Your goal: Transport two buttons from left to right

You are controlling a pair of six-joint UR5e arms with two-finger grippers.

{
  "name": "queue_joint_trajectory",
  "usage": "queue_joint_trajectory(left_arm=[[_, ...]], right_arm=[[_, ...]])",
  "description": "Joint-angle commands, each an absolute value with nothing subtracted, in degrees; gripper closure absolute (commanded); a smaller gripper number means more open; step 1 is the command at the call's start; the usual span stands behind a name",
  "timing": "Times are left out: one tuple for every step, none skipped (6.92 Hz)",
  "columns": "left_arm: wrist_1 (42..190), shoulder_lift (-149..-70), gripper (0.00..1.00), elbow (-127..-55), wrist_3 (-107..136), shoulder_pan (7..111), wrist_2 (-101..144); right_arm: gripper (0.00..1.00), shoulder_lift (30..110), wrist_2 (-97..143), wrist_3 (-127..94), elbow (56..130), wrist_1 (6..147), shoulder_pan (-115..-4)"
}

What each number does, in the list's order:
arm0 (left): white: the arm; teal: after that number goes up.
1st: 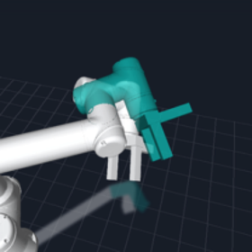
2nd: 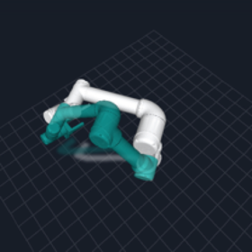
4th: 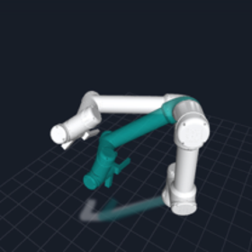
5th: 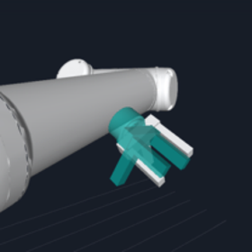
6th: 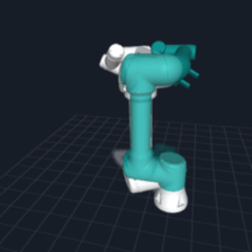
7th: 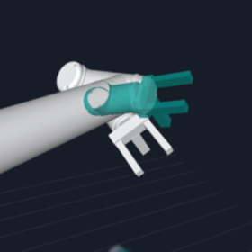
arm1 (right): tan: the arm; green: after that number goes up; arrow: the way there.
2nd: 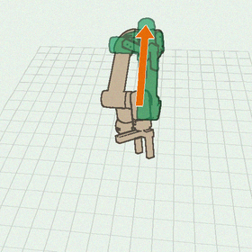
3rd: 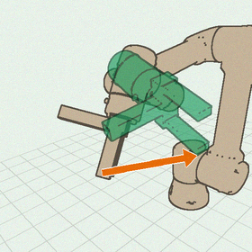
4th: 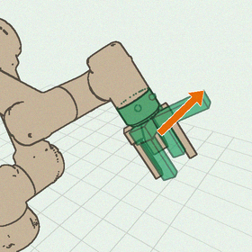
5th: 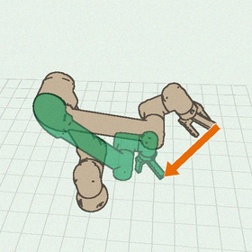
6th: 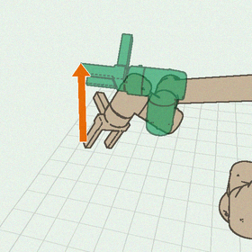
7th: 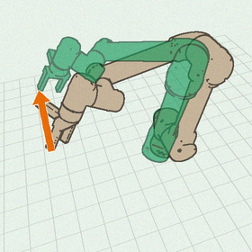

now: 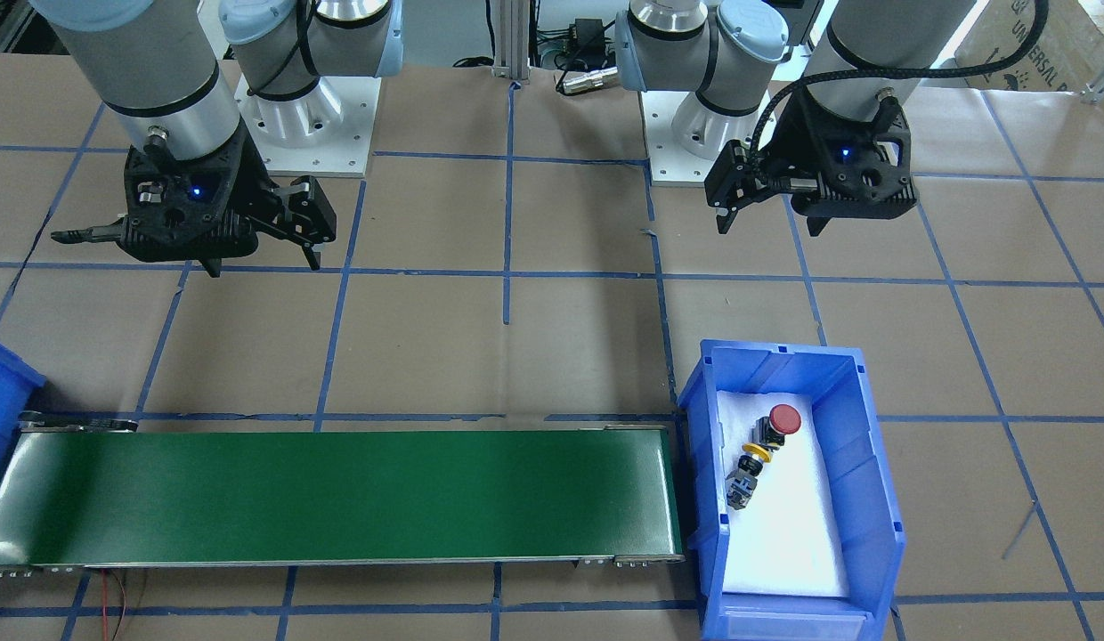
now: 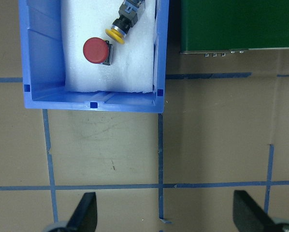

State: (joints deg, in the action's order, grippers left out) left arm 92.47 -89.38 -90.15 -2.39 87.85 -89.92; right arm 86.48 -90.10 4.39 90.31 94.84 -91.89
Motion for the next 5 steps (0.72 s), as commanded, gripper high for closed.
queue_joint_trajectory(left_arm=[[92.46, -89.38, 0.01, -90.26, -2.29, 88.15, -90.26], [92.37, -89.47, 0.01, -90.35, -2.29, 88.24, -90.09], [92.37, -89.65, 0.01, -90.53, -2.81, 87.72, -90.00], [90.11, -91.91, 0.01, -90.27, -2.99, 87.63, -90.00], [87.22, -93.76, 0.01, -90.09, -3.16, 87.63, -90.35]], right_arm=[[0.00, 86.48, -90.09, 4.39, 90.35, 94.92, -91.76], [0.00, 86.48, -90.17, 4.39, 90.26, 94.83, -91.76], [0.00, 86.48, -90.18, 4.39, 90.35, 94.83, -91.76], [0.00, 86.48, -90.26, 4.48, 90.26, 94.83, -91.67], [0.00, 86.48, -90.26, 4.40, 90.26, 94.83, -91.67]])
